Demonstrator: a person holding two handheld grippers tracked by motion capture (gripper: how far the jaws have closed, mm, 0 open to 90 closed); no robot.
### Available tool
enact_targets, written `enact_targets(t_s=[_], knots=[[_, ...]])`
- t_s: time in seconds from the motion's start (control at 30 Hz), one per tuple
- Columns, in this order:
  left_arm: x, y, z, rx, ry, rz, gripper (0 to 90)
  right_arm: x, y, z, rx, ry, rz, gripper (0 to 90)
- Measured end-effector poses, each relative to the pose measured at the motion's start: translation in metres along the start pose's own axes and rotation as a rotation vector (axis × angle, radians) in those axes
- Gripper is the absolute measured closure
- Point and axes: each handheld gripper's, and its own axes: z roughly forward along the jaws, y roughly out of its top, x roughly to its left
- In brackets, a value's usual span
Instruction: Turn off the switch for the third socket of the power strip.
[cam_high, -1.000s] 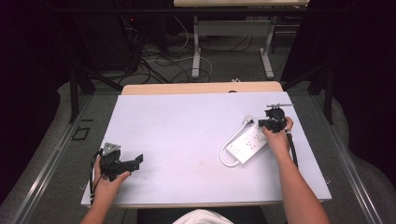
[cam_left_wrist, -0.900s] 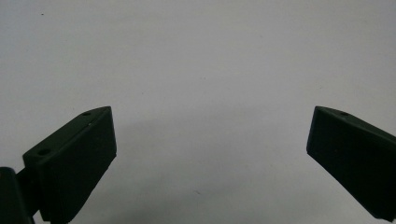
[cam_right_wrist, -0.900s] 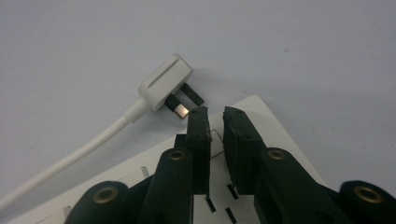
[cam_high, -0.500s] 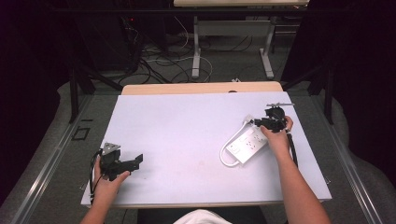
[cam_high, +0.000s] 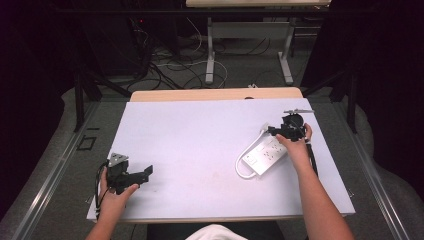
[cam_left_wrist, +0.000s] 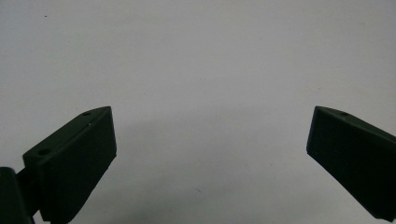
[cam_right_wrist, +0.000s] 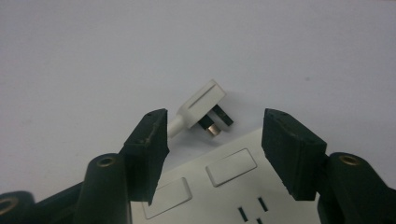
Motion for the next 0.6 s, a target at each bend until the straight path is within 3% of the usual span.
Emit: enact_targets(t_s=[0.2,0.23,0.4,0.6], knots=[[0.001,-0.002,-0.003,0.001,0.003,-0.002,1.6,0.005,0.001,0.001,0.008,0.013,0.023,30.9],[0.001,-0.002,-0.004,-0.002,0.002,-0.003,1.6,0.007,0.002,0.001,0.029,0.012,0.03,28.6],[0.002,-0.003,-0.007,-0.004,0.005,-0.005,1.6,0.014,0.006,0.0,0.02,0.016,0.017,21.3],[0.002,-0.004,-0.01,-0.01,0.012,-0.006,1.6,0.026,0.013,-0.005,0.023,-0.016,-0.002,16.5]])
